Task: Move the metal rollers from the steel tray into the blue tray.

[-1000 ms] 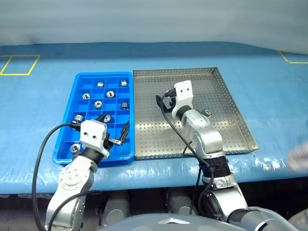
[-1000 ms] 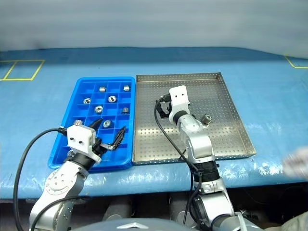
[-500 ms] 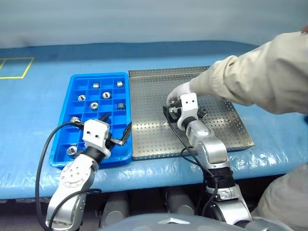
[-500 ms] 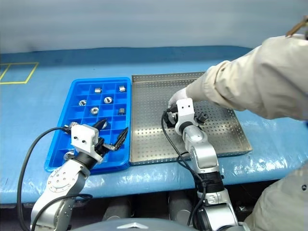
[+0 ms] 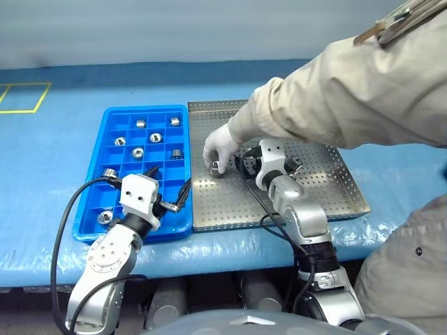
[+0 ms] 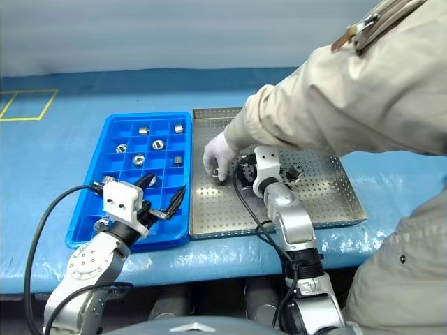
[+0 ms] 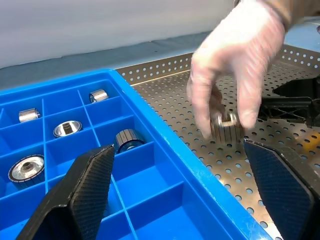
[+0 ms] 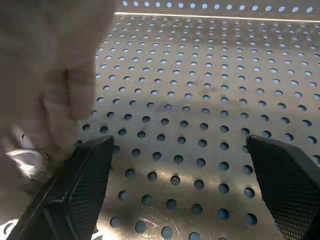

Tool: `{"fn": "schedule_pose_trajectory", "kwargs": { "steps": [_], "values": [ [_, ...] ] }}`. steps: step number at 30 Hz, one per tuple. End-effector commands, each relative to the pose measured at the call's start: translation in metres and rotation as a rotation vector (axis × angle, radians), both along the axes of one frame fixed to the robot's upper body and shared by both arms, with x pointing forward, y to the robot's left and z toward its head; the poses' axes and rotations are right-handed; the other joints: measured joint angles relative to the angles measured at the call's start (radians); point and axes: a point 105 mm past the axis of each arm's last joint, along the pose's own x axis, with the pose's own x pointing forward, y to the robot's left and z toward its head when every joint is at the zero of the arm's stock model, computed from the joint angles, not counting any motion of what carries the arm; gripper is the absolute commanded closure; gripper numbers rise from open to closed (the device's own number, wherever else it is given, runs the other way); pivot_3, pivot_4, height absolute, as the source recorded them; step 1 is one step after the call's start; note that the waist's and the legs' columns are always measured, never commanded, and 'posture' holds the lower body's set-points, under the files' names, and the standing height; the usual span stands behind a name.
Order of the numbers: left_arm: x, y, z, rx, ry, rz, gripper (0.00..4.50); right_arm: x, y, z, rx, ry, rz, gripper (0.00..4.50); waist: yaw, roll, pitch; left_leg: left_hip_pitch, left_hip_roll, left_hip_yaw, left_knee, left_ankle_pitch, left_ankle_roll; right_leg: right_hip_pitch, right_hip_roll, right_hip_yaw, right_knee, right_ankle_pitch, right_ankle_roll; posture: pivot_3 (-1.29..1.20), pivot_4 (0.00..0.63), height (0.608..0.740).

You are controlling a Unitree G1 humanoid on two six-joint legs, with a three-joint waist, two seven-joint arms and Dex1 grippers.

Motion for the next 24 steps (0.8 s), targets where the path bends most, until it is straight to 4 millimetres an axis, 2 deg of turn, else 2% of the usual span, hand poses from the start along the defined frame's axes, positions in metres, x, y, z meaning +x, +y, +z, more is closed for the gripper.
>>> {"fn": "schedule_pose_trajectory", "kwargs": {
  "steps": [1,10,18,24],
  "values": [
    [-0.001,-0.003,0.005,-0.014,-0.026,-0.01,0.0,0.003,0.004,0.013,0.007,-0.044,0.012,0.03,0.0,0.0,0.0,0.0,0.0,0.0,0.0,0.0,0.0,0.0,0.0,0.0,0.0,0.0,0.0,0.05,0.15,0.74],
    [-0.002,-0.004,0.005,-0.013,-0.024,-0.012,0.0,0.002,0.009,0.016,0.007,-0.057,0.03,0.03,0.001,0.0,0.0,0.0,0.0,0.0,0.0,0.0,0.0,0.0,0.0,0.0,0.0,0.0,0.0,0.06,0.15,0.74],
    [-0.003,-0.006,0.006,-0.012,-0.023,-0.013,0.0,-0.003,0.051,0.039,0.066,-0.129,0.199,0.03,0.001,0.0,0.0,0.0,0.0,0.0,0.0,0.0,0.0,0.0,0.0,0.0,0.0,0.0,0.0,0.07,0.15,0.74],
    [-0.008,-0.009,0.004,-0.005,-0.015,-0.039,0.0,-0.007,0.074,0.03,0.066,-0.102,0.279,0.03,0.008,0.0,0.0,0.0,0.0,0.0,0.0,0.0,0.0,0.0,0.0,0.0,0.0,0.0,0.001,0.1,0.15,0.74]
  ]
}}
